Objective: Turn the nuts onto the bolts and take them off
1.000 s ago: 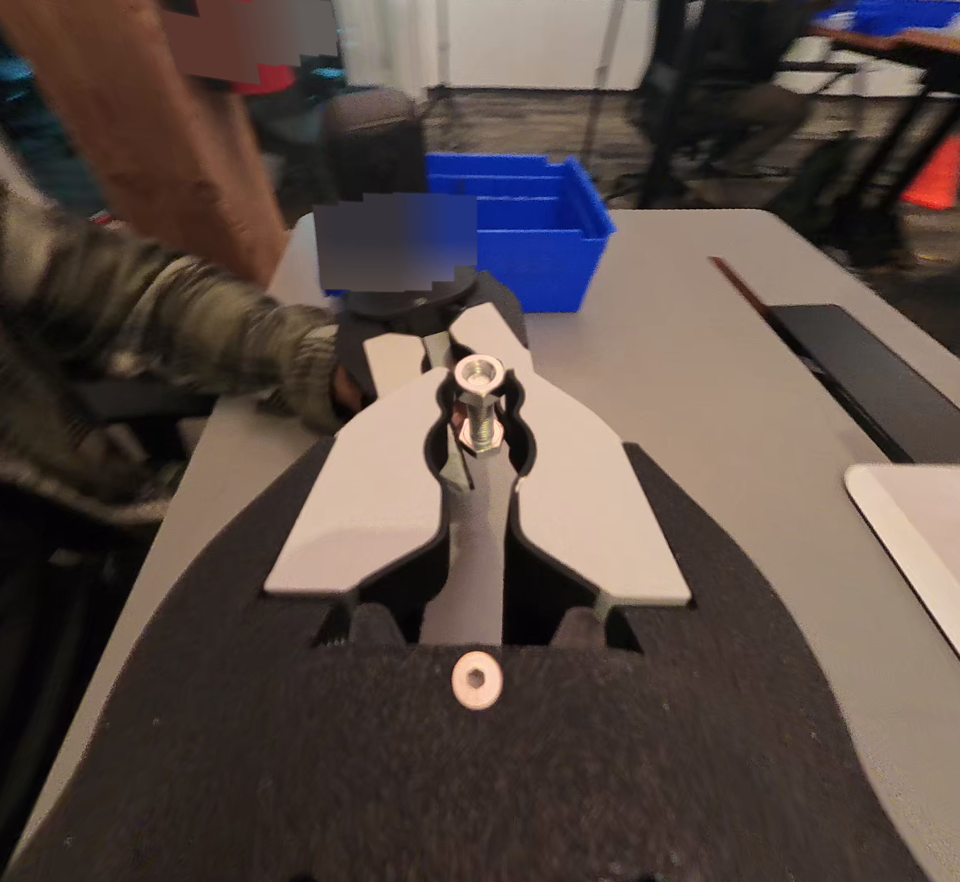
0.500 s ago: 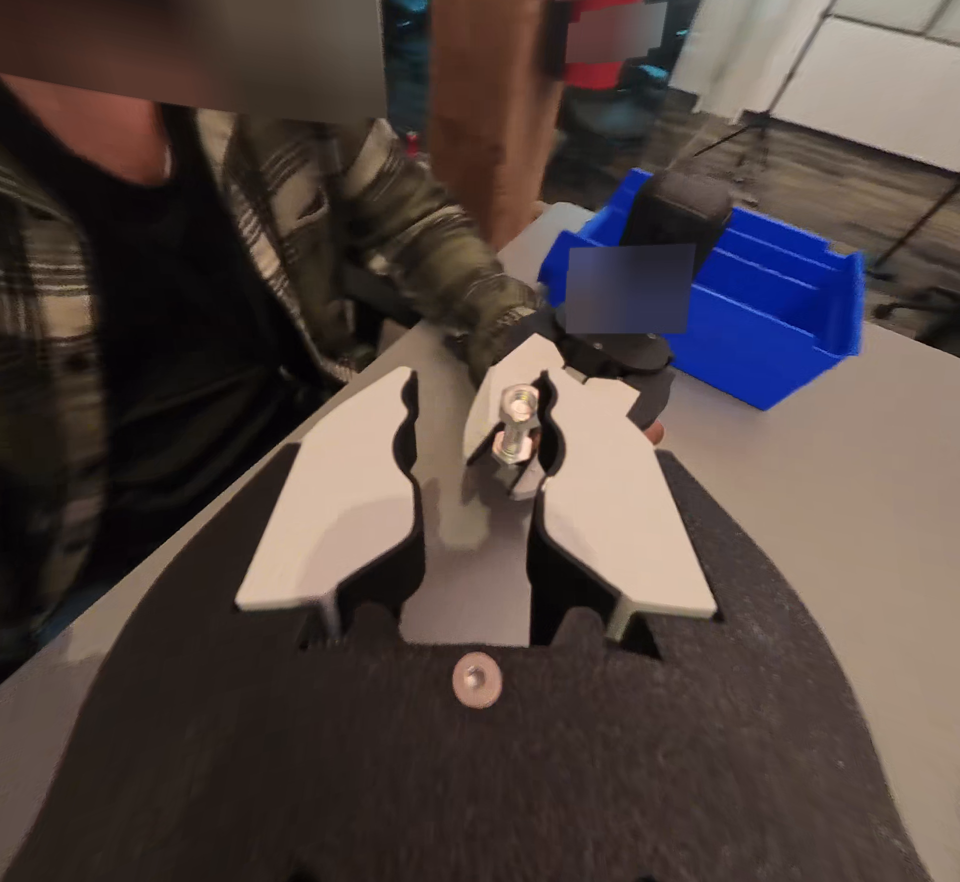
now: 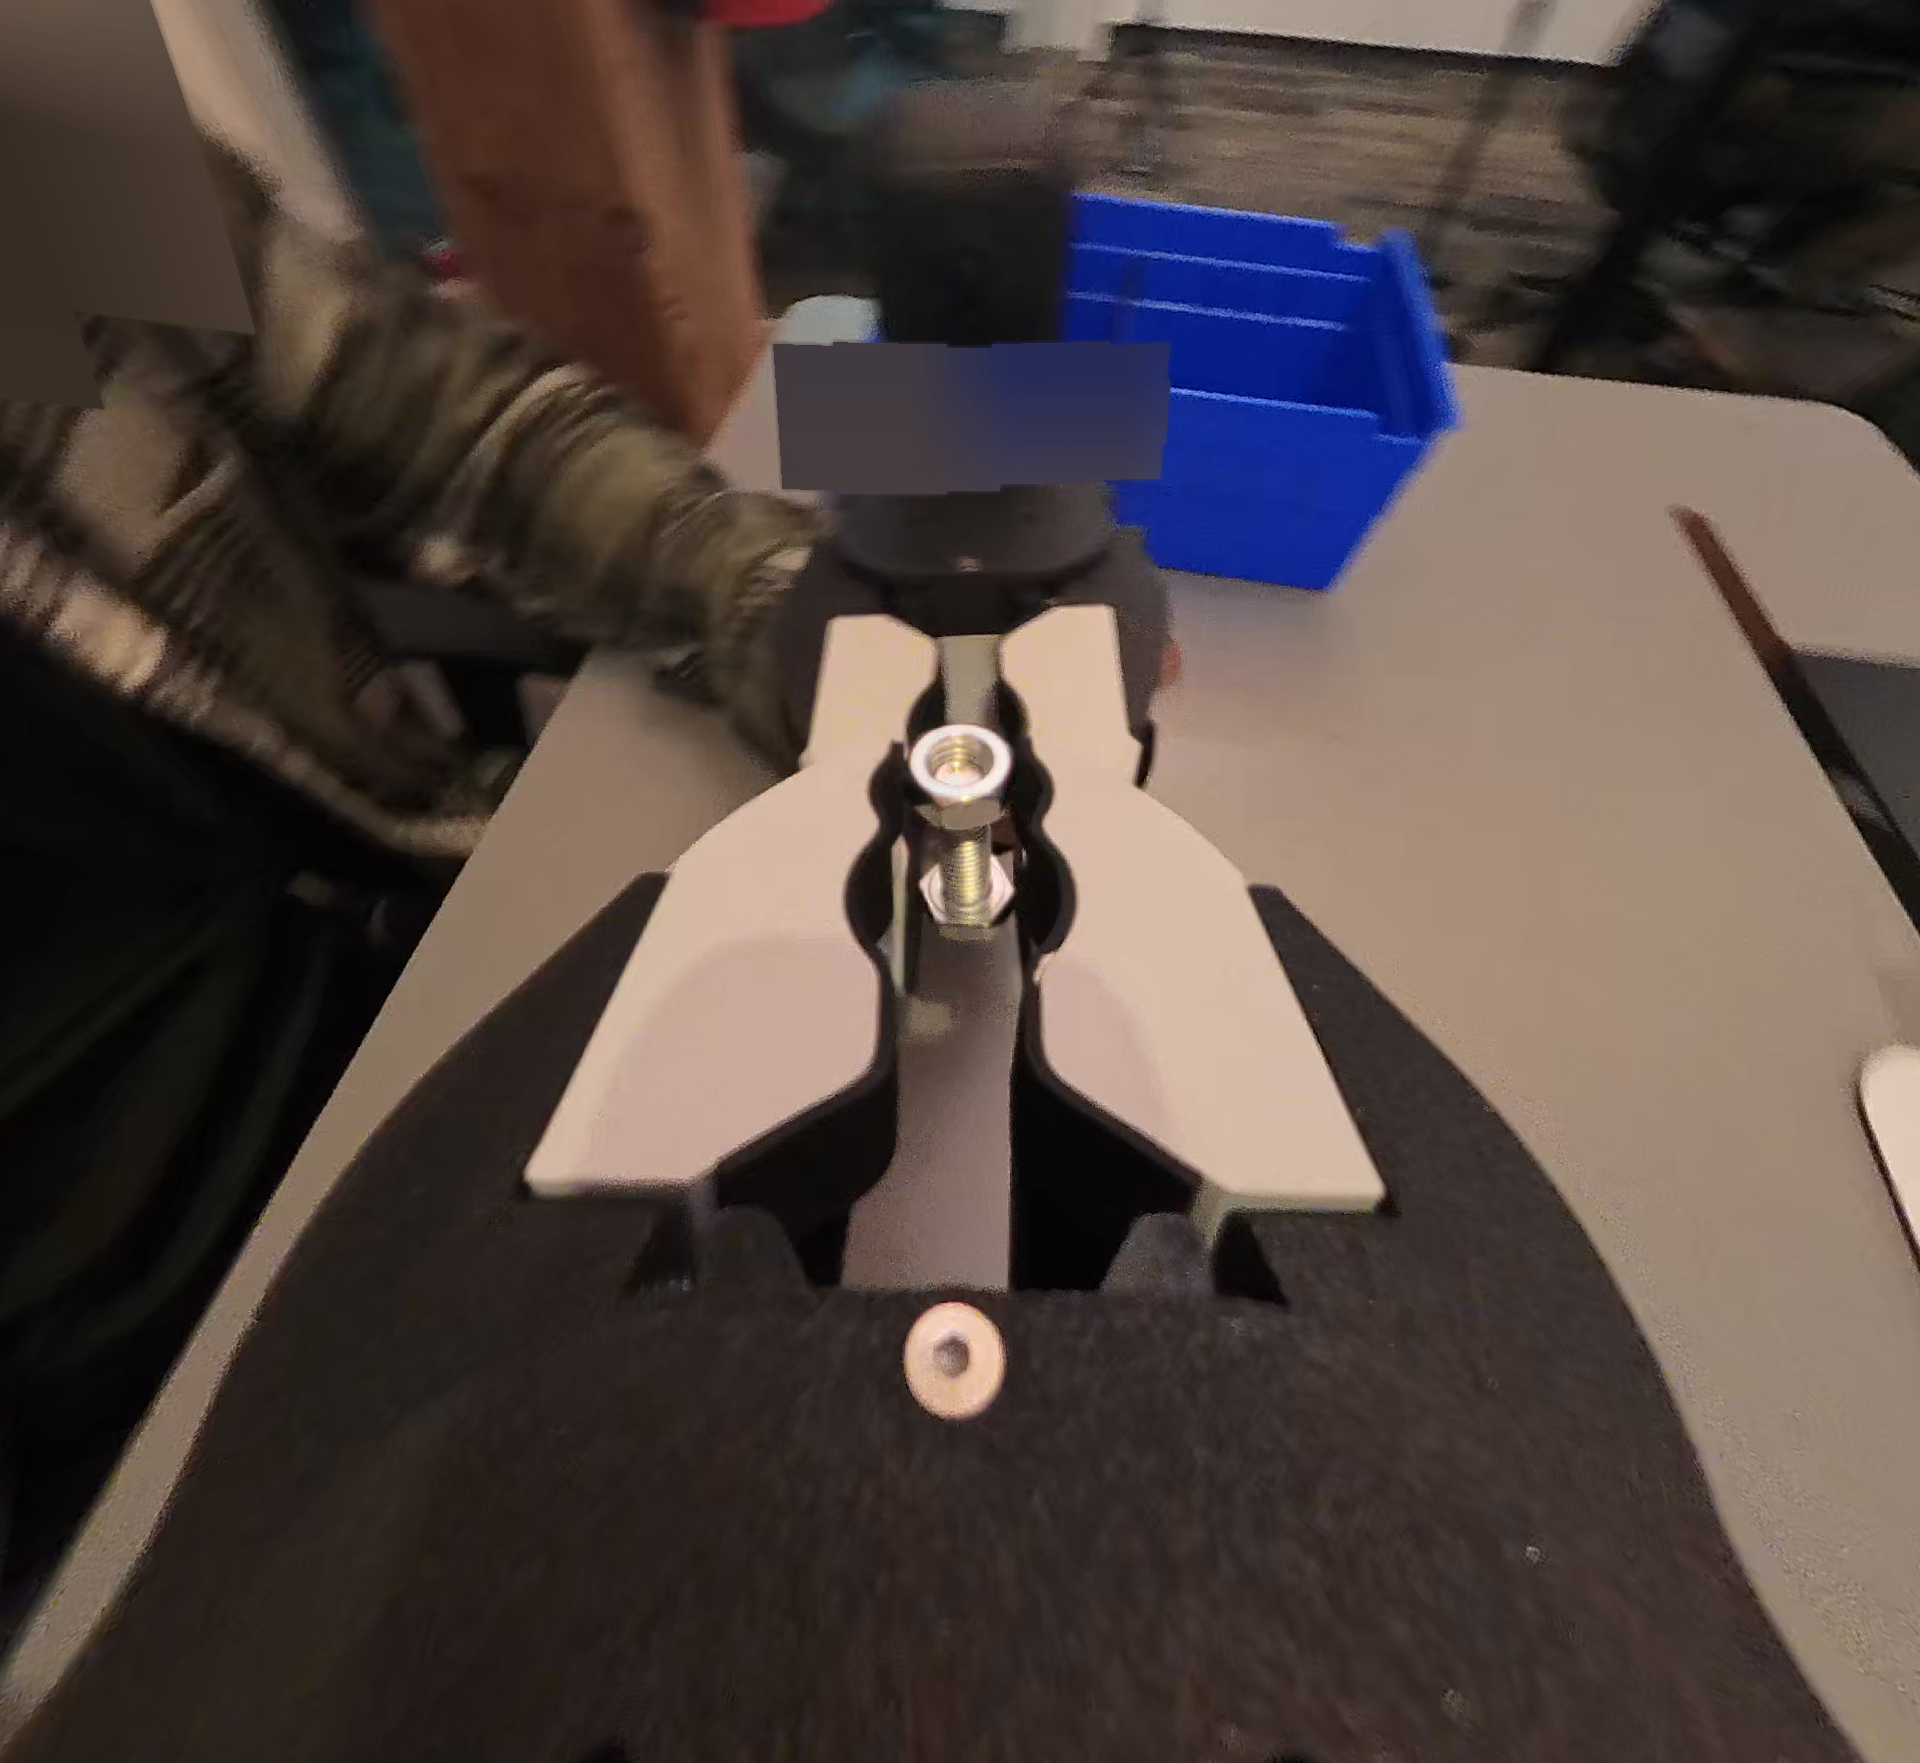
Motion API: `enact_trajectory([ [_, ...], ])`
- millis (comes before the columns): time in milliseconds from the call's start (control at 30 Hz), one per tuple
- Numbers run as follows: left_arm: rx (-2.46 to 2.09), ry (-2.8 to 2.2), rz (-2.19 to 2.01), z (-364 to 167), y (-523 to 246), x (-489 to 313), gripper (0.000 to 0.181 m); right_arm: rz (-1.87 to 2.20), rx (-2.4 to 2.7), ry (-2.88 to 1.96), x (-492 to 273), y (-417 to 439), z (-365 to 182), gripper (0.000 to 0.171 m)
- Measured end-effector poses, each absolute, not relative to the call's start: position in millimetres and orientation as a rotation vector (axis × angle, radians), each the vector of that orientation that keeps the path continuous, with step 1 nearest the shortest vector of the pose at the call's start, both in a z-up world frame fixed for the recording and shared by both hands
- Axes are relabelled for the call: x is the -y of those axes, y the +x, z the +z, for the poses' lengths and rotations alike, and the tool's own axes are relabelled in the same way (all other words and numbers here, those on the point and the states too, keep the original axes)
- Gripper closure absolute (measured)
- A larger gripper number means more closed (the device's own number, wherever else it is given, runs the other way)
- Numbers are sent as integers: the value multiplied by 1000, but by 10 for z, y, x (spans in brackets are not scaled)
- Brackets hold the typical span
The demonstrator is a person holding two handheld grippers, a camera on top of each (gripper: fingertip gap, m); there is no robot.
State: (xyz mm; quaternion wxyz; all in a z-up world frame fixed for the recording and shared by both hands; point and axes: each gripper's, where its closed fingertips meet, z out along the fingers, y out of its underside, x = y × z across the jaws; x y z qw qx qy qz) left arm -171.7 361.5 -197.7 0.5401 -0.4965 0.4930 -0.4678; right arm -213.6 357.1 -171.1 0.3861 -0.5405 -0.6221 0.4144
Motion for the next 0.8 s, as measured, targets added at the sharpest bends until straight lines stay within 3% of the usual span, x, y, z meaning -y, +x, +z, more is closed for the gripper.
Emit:
enact_trajectory([
  [167, -1155, -1227, -969, -2049, -1692, -3711, 161, 926, 1255, -1571, -3652, -2294, -1867, 151],
  [333, -1151, -1269, -992, -2086, -1692, -3740, 161, 883, 1267, -1535, -3696, -2173, -1793, 150],
  [533, -1167, -1297, -987, -2121, -1682, -3746, 161, 816, 1366, -1513, -3704, -2059, -1777, 136],
  [800, -1255, -1483, -787, -2399, -1695, -3890, 161, 721, 1498, -1452, -3653, -2033, -1804, 137],
])
